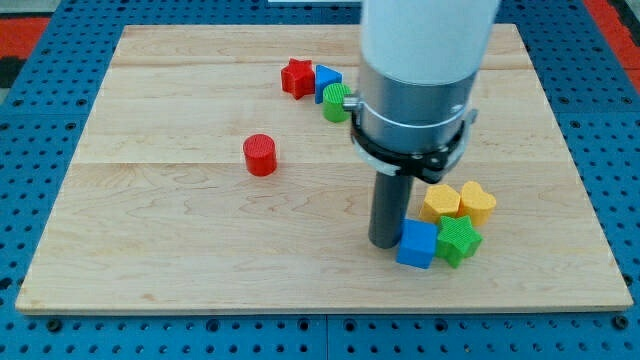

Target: Move red circle to the right side of the board

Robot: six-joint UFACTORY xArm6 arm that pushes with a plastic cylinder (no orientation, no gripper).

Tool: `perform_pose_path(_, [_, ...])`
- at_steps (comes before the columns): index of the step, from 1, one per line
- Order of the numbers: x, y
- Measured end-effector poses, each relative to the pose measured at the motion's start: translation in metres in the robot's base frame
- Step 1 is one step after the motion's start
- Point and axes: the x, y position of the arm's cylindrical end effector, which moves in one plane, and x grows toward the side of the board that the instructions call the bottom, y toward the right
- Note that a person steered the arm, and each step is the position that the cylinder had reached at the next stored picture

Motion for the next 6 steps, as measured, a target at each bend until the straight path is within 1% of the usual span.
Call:
perform_pose_path(1, [-0.018, -0.063])
perform_pose_path(2, [-0.05, -0.141])
perform_pose_path(3, [-0.087, -0.198])
perform_pose_path(4, [-0.121, -0.197])
perform_pose_path(5, [-0.12, -0.143])
perform_pose_path(6, [-0.089, -0.097])
